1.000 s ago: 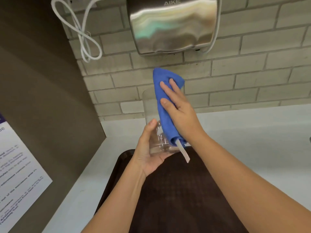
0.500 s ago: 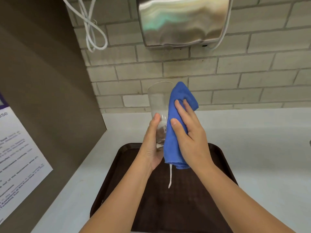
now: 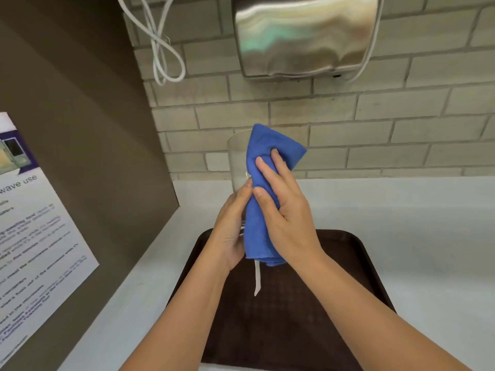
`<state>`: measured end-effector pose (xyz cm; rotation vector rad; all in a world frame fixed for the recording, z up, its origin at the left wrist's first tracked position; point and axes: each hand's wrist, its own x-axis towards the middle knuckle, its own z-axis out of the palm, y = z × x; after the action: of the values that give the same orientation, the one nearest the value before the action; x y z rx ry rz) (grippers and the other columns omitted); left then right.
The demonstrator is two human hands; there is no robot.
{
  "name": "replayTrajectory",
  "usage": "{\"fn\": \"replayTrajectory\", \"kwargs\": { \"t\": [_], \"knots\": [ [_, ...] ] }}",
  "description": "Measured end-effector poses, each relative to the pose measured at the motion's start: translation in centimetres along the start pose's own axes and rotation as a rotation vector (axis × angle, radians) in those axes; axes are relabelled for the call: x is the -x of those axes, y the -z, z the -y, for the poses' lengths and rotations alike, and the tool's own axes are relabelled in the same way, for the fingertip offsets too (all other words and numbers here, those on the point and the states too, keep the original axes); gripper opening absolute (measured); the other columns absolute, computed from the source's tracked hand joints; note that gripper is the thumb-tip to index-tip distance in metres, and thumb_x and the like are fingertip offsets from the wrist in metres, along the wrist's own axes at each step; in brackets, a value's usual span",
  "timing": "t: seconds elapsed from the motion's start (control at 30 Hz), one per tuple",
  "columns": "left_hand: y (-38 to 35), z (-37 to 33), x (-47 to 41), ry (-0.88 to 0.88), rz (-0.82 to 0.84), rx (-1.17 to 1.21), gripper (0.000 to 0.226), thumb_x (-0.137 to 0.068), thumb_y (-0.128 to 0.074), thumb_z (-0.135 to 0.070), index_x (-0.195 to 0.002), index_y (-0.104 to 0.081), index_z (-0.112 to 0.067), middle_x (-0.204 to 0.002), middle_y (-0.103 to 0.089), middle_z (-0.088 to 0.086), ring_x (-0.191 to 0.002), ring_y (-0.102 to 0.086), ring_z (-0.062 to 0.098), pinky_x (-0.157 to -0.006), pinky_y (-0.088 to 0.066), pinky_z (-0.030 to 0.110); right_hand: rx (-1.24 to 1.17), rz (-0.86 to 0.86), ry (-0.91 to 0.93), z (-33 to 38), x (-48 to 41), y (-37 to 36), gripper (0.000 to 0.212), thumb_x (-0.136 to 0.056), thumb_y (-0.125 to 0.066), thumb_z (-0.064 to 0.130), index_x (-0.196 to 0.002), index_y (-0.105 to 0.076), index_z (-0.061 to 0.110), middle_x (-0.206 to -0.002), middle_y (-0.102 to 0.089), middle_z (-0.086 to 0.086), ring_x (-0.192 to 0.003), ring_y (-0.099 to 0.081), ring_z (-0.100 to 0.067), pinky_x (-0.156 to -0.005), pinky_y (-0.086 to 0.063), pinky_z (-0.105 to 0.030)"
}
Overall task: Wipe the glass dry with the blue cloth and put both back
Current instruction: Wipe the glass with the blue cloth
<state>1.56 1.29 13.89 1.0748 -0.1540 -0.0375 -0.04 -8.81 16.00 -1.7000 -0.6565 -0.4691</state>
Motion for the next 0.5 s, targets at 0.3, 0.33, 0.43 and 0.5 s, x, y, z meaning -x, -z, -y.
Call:
{"fn": "replayTrajectory", "kwargs": {
  "t": [0.3, 0.33, 0.43, 0.5],
  "knots": [
    [-0.4, 0.2, -0.3, -0.021, 0.089, 0.225, 0.045, -0.068, -0.066, -0.048, -0.104, -0.071, -0.022, -0.101, -0.075, 0.003, -0.094, -0.070, 0.017, -0.069, -0.057, 0.031, 0.149, 0.052, 0.067, 0.8, -2.3, 0.7, 0.044, -0.091, -0.044, 0.025, -0.134, -0.035, 0.028, -0.152, -0.014, 0.011, -0.140, -0.004, -0.003, -0.109, -0.010, -0.016],
    [-0.5, 0.2, -0.3, -0.025, 0.106, 0.232, 0.043, -0.068, -0.066, -0.048, -0.102, -0.072, -0.023, -0.100, -0.075, 0.003, -0.093, -0.071, 0.017, -0.068, -0.058, 0.031, 0.172, 0.063, 0.071, 0.8, -2.4, 0.8, 0.044, -0.091, -0.044, 0.026, -0.134, -0.034, 0.028, -0.153, -0.013, 0.010, -0.140, -0.003, -0.003, -0.109, -0.009, -0.018],
    [-0.8, 0.3, -0.4, -0.004, 0.127, 0.207, 0.041, -0.062, -0.071, -0.047, -0.094, -0.075, -0.021, -0.094, -0.077, 0.003, -0.086, -0.072, 0.018, -0.065, -0.058, 0.032, 0.145, 0.080, 0.023, 0.8, -3.3, 1.8, 0.043, -0.091, -0.045, 0.026, -0.134, -0.036, 0.028, -0.153, -0.014, 0.011, -0.138, -0.009, -0.001, -0.105, -0.013, -0.012],
    [-0.9, 0.3, -0.5, -0.001, 0.131, 0.188, 0.042, -0.060, -0.074, -0.044, -0.092, -0.076, -0.017, -0.090, -0.077, 0.004, -0.083, -0.072, 0.019, -0.065, -0.058, 0.032, 0.032, 0.044, -0.053, 0.7, -3.9, 2.7, 0.042, -0.091, -0.045, 0.025, -0.133, -0.037, 0.029, -0.151, -0.020, 0.012, -0.133, -0.015, 0.006, -0.099, -0.016, 0.001]
  ]
}}
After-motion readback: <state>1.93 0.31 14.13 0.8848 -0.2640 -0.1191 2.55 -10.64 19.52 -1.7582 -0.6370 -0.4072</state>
